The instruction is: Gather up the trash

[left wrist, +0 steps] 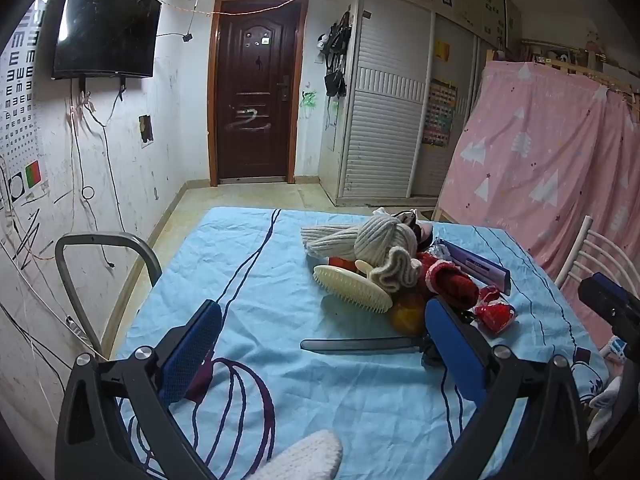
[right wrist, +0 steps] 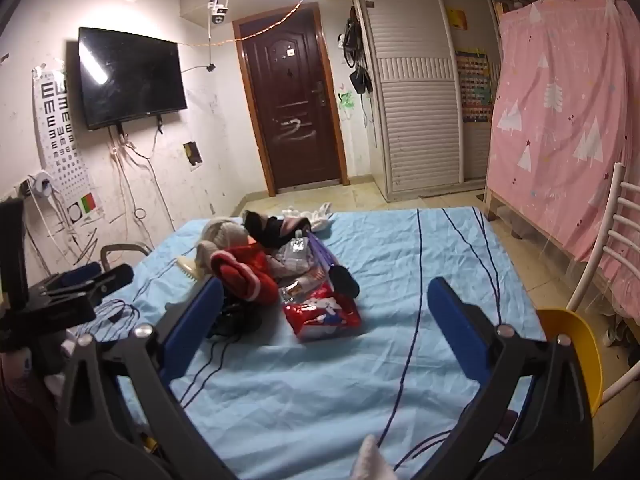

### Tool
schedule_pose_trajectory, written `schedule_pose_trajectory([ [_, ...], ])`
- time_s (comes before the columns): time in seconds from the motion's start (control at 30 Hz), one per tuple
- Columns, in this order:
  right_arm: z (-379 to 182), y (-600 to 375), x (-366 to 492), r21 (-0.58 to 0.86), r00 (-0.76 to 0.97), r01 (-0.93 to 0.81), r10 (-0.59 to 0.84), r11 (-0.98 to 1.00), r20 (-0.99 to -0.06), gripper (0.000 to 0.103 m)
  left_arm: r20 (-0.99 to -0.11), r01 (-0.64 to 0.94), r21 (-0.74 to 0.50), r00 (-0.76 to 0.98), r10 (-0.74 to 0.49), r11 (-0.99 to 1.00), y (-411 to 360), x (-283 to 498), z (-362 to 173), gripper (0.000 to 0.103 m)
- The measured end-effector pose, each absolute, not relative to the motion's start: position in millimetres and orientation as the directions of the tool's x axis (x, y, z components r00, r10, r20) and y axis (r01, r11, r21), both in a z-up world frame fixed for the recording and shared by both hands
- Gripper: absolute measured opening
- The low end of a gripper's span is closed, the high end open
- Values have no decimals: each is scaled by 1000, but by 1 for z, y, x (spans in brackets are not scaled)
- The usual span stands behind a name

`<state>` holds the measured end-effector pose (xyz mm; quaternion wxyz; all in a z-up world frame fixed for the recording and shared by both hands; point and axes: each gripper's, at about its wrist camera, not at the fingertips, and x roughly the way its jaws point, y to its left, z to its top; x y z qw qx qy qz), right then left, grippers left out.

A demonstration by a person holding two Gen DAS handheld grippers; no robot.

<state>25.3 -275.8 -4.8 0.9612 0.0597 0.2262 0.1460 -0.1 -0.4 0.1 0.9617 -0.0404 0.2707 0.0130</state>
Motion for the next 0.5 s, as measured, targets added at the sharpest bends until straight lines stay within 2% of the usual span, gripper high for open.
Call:
schedule_pose_trajectory([
  [0.5,-8,-274,29,184,852,-256,311,949,-421,99,-524,-35,-81,851,-12,996,-1,-1,-2,93],
])
